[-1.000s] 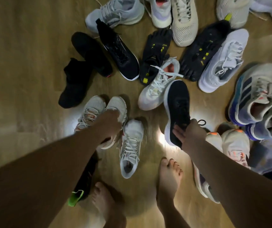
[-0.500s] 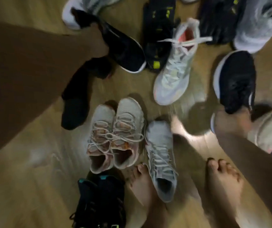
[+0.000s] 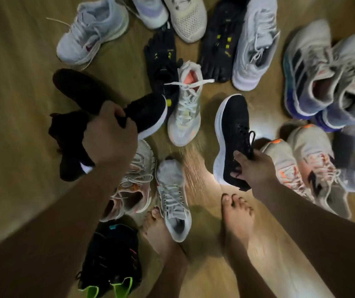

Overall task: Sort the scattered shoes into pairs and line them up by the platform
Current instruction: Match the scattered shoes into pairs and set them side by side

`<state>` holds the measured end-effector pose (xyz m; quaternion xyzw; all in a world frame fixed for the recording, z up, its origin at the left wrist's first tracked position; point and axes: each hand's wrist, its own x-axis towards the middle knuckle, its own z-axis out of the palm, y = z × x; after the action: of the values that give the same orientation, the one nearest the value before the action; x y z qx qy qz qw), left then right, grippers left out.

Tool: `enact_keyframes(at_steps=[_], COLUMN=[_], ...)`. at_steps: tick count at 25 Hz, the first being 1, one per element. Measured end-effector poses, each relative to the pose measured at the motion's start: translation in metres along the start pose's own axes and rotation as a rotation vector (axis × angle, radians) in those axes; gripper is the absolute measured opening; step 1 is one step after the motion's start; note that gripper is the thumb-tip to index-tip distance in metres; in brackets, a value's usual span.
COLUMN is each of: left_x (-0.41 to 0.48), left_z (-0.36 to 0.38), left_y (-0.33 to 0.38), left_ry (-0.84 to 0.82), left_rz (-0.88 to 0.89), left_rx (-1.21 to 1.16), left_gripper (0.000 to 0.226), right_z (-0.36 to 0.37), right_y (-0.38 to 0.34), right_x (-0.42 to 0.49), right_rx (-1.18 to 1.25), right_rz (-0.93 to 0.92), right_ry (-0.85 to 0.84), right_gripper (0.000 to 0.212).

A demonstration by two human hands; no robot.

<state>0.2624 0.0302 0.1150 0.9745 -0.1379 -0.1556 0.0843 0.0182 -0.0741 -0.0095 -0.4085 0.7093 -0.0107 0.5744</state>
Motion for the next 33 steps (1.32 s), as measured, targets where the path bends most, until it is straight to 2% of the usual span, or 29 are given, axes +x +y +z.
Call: enact_keyframes(at_steps=[3,5,8,10,12,13,16,18,19,20,21,22,23,25,26,28,30,32,33], left_x=[-0.046,-0.078,-0.093,-0.09,-0.078,-0.07,-0.047,-0.028,-0.017,-0.005,0.011,0.028,0.046,0.079,0.089,0.1,0.105,0.112,0.115], left_z=[0.03,0.052,0.101,0.135,0.156,0.162,0.153,0.145,0.141,0.139,0.141,0.142,0.141,0.142,0.142,0.142,0.136,0.128,0.125], left_y=[-0.009,0.004,0.038,0.06,0.069,0.068,0.052,0.038,0.034,0.033,0.033,0.036,0.038,0.045,0.047,0.049,0.048,0.04,0.031], left_ry=[0.311,0.254,0.052,-0.129,-0.345,-0.47,-0.912,-1.042,-1.002,-0.869,-0.691,-0.539,-0.461,-0.532,-0.58,-0.572,-0.559,-0.563,-0.572], left_rz=[0.015,0.111,0.283,0.299,0.298,0.263,-0.022,0.015,0.113,0.263,0.432,0.579,0.655,0.646,0.636,0.701,0.74,0.703,0.659], left_rx=[-0.256,-0.403,-0.469,-0.388,-0.259,-0.279,-0.612,-0.558,-0.457,-0.332,-0.186,-0.041,0.075,0.189,0.237,0.343,0.367,0.373,0.343], left_gripper=[0.012,0.014,0.013,0.013,0.016,0.017,0.02,0.023,0.023,0.022,0.022,0.028,0.038,0.061,0.066,0.054,0.029,0.029,0.029], right_z=[-0.004,-0.003,-0.002,-0.003,-0.005,-0.006,-0.012,-0.015,-0.016,-0.014,-0.01,-0.003,0.007,0.025,0.033,0.04,0.043,0.037,0.034], right_y=[-0.007,-0.011,-0.017,-0.016,-0.013,-0.01,-0.001,0.003,0.0,-0.003,-0.007,-0.009,-0.011,-0.012,-0.012,-0.015,-0.019,-0.019,-0.02], right_x=[0.0,0.005,0.01,0.018,0.025,0.029,0.028,0.022,0.016,0.011,0.007,0.006,0.007,0.013,0.017,0.025,0.033,0.038,0.038], right_rx=[0.008,-0.001,0.02,0.028,0.066,0.052,-0.22,-0.4,-0.453,-0.487,-0.528,-0.581,-0.639,-0.718,-0.785,-0.951,-0.896,-0.785,-0.814], right_rz=[-0.009,-0.023,-0.033,-0.035,-0.03,-0.029,-0.066,-0.256,-0.417,-0.568,-0.657,-0.661,-0.579,-0.368,-0.33,-0.332,-0.194,-0.056,-0.081], right_ry=[0.002,-0.001,0.014,0.024,-0.008,-0.058,-0.188,-0.012,0.11,0.172,0.139,0.027,-0.107,-0.269,-0.278,-0.231,-0.252,-0.321,-0.322], right_gripper=[0.02,0.021,0.013,0.007,0.013,0.014,0.006,0.017,0.024,0.028,0.032,0.041,0.054,0.071,0.068,0.05,0.036,0.033,0.032])
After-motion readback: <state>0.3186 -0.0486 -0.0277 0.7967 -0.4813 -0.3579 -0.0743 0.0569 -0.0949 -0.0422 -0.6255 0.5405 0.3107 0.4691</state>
